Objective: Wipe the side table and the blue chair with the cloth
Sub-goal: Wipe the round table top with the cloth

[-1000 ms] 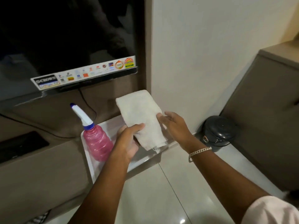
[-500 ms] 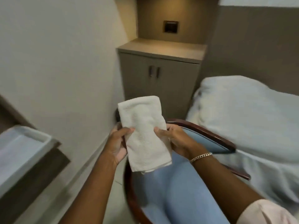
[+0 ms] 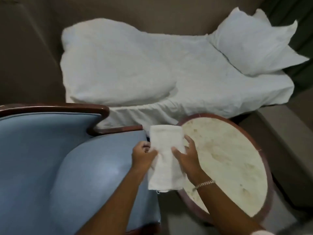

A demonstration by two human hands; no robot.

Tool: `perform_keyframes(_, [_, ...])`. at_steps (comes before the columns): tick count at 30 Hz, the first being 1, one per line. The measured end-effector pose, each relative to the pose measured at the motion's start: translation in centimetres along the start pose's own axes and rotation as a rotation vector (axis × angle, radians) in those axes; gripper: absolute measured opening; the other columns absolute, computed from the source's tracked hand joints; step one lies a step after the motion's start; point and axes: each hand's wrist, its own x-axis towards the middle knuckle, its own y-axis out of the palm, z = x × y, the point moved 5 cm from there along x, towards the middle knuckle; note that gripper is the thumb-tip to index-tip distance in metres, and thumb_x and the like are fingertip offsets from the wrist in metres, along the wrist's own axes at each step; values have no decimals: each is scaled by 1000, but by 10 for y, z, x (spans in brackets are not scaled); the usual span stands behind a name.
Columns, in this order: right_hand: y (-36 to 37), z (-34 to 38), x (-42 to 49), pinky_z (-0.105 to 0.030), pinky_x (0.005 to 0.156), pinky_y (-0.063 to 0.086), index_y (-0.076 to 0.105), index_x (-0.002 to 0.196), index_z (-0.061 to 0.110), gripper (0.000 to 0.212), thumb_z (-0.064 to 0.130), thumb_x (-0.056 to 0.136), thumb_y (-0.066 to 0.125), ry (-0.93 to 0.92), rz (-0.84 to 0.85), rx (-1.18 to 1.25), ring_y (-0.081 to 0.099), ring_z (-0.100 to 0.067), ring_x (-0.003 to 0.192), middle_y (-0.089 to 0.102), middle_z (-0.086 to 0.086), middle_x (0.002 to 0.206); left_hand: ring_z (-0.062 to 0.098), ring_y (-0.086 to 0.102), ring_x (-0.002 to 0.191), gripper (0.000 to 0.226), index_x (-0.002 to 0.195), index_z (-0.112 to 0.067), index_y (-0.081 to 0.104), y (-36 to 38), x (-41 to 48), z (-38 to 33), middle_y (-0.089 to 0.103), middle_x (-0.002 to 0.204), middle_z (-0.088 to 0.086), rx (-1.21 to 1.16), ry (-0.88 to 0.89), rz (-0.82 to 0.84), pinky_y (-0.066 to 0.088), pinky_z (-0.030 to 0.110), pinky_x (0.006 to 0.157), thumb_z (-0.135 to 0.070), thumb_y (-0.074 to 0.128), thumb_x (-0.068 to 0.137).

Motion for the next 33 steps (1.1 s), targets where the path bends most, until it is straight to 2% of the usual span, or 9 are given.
perform_keyframes(2, [-29, -45, 27, -47, 107, 47, 41, 145, 25, 66, 15, 87, 73, -11, -104, -67, 54, -28, 126, 52, -6, 145, 29, 65, 88, 21, 89, -10, 64, 47, 19, 31, 72, 97, 20, 50, 0, 83, 56, 41, 82, 2, 74, 75])
perform_keyframes(5, [-60, -107, 80, -43, 111, 41, 46, 144, 24, 59, 17, 90, 68, -3, -177, -262, 49, -29, 132, 51, -8, 148, 25, 66, 107, 38, 109, -14, 65, 95, 51, 70, 70, 111, 7, 109, 6, 207, 55, 21, 86, 5, 70, 77])
perform_keyframes(7, [-59, -142, 112, -48, 115, 33, 39, 149, 26, 61, 29, 93, 63, 25, -159, -478, 38, -34, 142, 35, -14, 159, 28, 61, 123, 48, 127, -15, 62, 102, 76, 96, 66, 129, 8, 222, 19, 208, 51, 28, 102, 0, 69, 81])
perform_keyframes(10, [-15, -178, 128, -65, 114, 25, 21, 155, 40, 70, 63, 93, 44, -107, -67, -889, 13, -44, 152, 7, -7, 170, 32, 30, 152, 58, 148, -6, 44, 71, 113, 132, 40, 159, 17, 670, 160, 8, 22, 39, 125, -15, 61, 93])
perform_keyframes(13, [22, -193, 144, -72, 111, 19, 16, 155, 46, 70, 71, 90, 28, -332, 6, -1120, 7, -49, 152, 8, -2, 170, 40, 14, 156, 66, 153, 1, 31, 33, 144, 160, 24, 165, 23, 1099, 304, -137, 15, 54, 126, -32, 44, 97])
perform_keyframes(17, [38, -161, 231, -76, 111, 19, 11, 155, 45, 69, 70, 92, 22, -355, -43, -1094, 3, -51, 151, 5, -3, 170, 40, 13, 156, 79, 157, 0, 19, 14, 169, 190, 16, 168, 24, 1455, 374, -169, 14, 57, 124, -46, 33, 95])
perform_keyframes(22, [43, -191, 148, -72, 111, 19, 15, 156, 43, 69, 67, 94, 29, -641, 86, -1182, 7, -50, 152, 11, -3, 170, 38, 15, 156, 80, 157, -2, 17, 14, 172, 196, 18, 168, 22, 1525, 426, -244, 13, 55, 125, -47, 38, 94])
perform_keyframes(28, [15, -153, 255, -75, 110, 19, 14, 156, 44, 70, 69, 92, 26, -202, -100, -1051, 1, -53, 150, 3, -6, 170, 39, 16, 156, 79, 157, -1, 19, 15, 172, 198, 21, 166, 25, 1579, 442, -275, 16, 55, 125, -47, 37, 95])
perform_keyframes(33, [59, -196, 113, -74, 112, 13, 15, 157, 41, 68, 66, 95, 31, -657, 149, -1220, 5, -52, 151, 11, -4, 170, 39, 14, 156, 79, 157, 0, 17, 18, 170, 191, 18, 167, 24, 1544, 411, -235, 13, 56, 125, -45, 38, 95])
